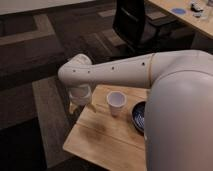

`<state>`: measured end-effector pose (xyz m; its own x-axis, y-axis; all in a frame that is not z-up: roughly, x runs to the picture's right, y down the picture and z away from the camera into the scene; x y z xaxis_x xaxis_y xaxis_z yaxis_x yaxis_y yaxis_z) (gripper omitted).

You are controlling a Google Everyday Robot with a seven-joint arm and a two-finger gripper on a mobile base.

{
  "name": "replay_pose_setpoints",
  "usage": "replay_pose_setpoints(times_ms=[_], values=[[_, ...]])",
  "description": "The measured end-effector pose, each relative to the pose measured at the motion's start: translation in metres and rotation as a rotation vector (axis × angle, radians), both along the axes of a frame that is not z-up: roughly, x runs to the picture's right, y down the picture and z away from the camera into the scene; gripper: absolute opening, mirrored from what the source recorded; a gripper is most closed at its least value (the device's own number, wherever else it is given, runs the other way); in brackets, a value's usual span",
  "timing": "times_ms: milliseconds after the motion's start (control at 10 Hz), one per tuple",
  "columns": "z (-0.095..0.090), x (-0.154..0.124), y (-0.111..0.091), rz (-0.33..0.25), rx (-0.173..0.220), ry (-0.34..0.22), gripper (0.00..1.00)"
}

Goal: Place the ceramic cup in the ceramic bowl

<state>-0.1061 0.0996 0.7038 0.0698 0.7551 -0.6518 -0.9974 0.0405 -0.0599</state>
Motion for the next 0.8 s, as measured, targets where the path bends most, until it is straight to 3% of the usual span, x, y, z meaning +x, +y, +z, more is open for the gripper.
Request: replay_pose_setpoints(times_ms=[800], values=[[0.0000, 0.0076, -0.0045, 0.018, 0.009, 0.011, 0.65]])
